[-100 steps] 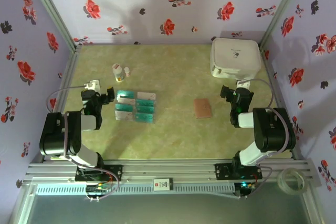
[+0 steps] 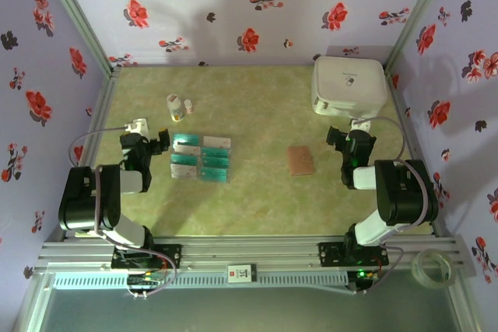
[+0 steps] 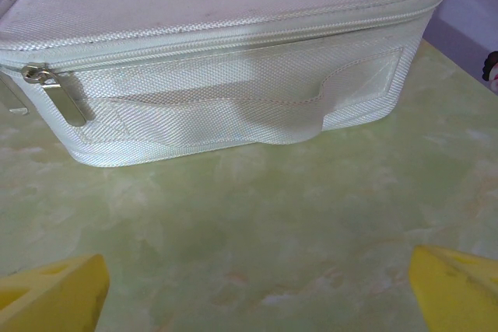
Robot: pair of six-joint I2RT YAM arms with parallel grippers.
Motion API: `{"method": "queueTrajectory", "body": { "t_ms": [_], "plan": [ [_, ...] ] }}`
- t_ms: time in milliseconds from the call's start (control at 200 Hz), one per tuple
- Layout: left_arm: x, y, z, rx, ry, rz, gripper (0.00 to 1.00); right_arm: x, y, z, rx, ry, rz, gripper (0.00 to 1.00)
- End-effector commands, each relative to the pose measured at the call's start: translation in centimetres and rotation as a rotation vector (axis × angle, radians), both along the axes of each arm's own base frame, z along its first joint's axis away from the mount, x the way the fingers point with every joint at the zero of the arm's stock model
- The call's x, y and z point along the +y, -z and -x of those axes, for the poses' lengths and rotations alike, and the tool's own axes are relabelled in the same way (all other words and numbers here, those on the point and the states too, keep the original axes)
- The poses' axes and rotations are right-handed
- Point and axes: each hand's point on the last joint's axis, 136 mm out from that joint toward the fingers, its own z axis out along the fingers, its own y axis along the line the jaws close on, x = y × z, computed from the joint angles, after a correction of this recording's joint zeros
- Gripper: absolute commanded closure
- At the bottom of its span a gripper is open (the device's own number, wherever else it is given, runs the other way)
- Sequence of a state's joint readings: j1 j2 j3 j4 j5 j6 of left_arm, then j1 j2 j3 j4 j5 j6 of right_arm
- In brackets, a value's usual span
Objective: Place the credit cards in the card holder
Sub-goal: Move the storage box to the top-center of the table.
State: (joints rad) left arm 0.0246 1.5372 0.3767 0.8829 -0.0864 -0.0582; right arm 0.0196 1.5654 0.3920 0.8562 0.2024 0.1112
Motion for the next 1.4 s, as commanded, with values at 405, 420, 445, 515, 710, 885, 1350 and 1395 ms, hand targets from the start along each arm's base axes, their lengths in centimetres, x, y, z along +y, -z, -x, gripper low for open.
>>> {"method": "queueTrajectory", "body": {
  "t_ms": [405,420,445,515,710,885,1350,1395],
  "plan": [
    [0.7,-0.6,-0.2,-0.03,-0.032,0.007,0.0,0.0,-0.6,-0.2,-0.022,0.0,0.018,0.01],
    [0.7,-0.6,-0.2,-0.03,-0.032,0.007,0.0,0.0,-0.6,-0.2,-0.02,0.0,0.017,0.01],
    [0.7,-0.6,-0.2,-0.028,-0.031,0.008,0.0,0.0,-0.6,-0.3,-0.019,0.0,0.017,0.01],
    [0.7,-0.6,-0.2,-0.027,-0.033,0.009,0.0,-0.1,-0.6,-0.3,-0.018,0.001,0.015,0.01],
    [0.8,-0.6,-0.3,-0.025,-0.035,0.009,0.0,-0.1,-0.5,-0.4,-0.014,-0.002,0.006,0.01],
    [0.7,-0.6,-0.2,-0.028,-0.031,0.006,0.0,-0.1,-0.8,-0.2,-0.03,-0.006,0.005,0.01],
    [4.2,-8.4,1.5,-0.03,-0.267,0.078,0.0,-0.5,-8.5,2.7,-0.014,0.084,-0.138,0.01],
    [4.0,-9.5,1.8,-0.017,-0.276,0.113,0.0,-0.4,-9.5,3.0,-0.009,0.116,-0.21,0.01]
  ]
}}
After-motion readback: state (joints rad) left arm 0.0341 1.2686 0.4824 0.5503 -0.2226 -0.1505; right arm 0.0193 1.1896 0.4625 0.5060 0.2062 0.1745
